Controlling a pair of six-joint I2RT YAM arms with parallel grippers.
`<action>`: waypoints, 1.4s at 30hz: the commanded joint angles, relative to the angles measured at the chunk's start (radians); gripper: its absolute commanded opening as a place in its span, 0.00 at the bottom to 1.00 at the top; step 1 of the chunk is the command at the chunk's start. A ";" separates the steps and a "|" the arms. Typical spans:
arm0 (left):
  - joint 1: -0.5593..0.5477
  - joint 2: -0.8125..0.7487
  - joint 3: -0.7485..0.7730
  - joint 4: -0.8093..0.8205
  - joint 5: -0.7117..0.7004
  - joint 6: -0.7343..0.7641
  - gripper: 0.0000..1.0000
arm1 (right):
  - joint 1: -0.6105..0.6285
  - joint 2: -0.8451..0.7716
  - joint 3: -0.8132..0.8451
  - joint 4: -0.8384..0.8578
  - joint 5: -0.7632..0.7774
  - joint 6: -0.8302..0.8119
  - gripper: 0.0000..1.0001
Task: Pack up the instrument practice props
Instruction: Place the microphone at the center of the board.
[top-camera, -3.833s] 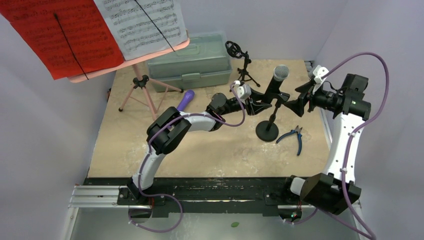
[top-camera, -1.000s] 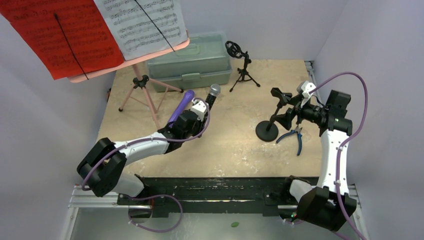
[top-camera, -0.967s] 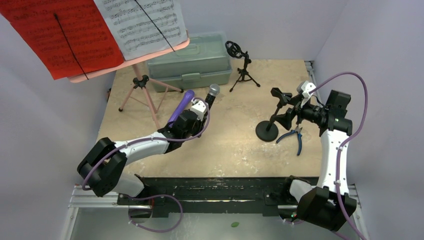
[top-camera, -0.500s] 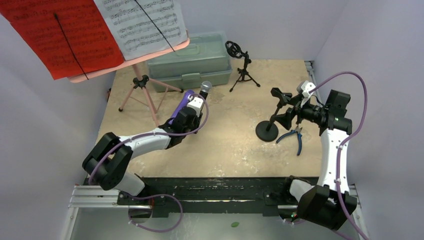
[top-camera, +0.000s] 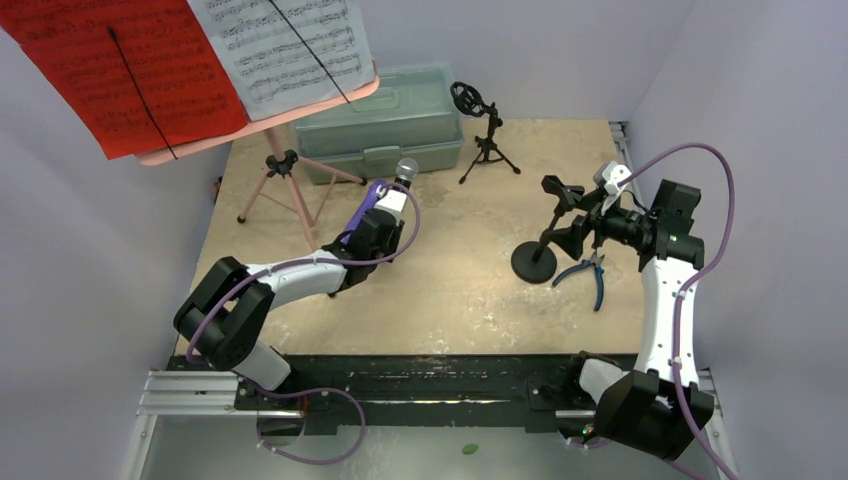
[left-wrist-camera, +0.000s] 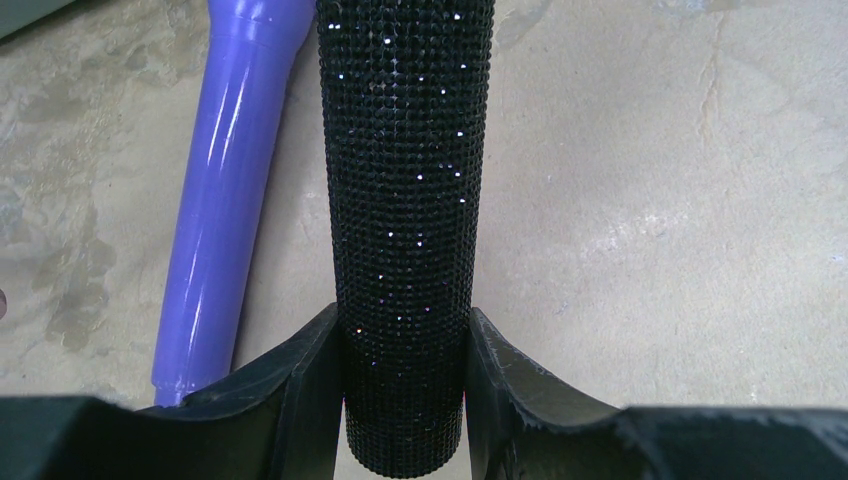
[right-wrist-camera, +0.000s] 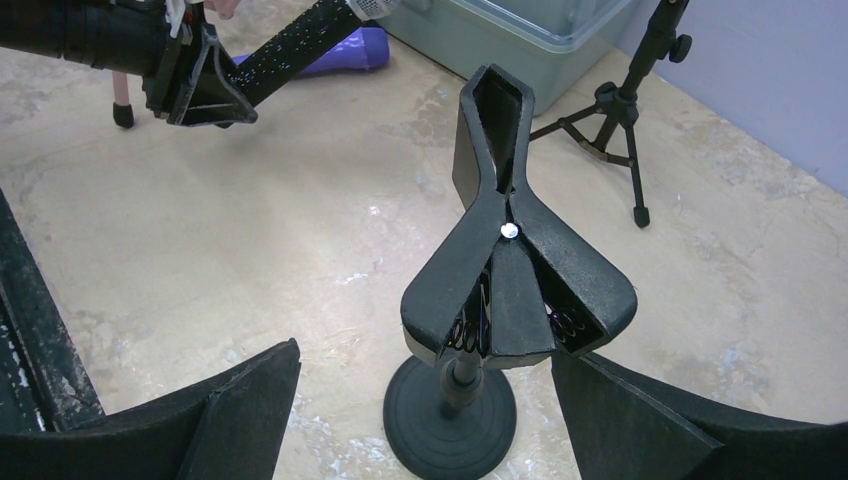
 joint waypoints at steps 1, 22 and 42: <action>0.015 0.015 0.046 0.041 -0.033 -0.013 0.00 | -0.003 0.009 0.001 -0.003 -0.011 -0.003 0.99; 0.056 0.225 0.247 -0.105 -0.073 -0.014 0.00 | -0.003 0.007 0.001 -0.006 -0.010 -0.009 0.99; 0.058 0.327 0.345 -0.293 -0.222 0.021 0.49 | -0.003 0.007 -0.003 -0.007 -0.010 -0.012 0.99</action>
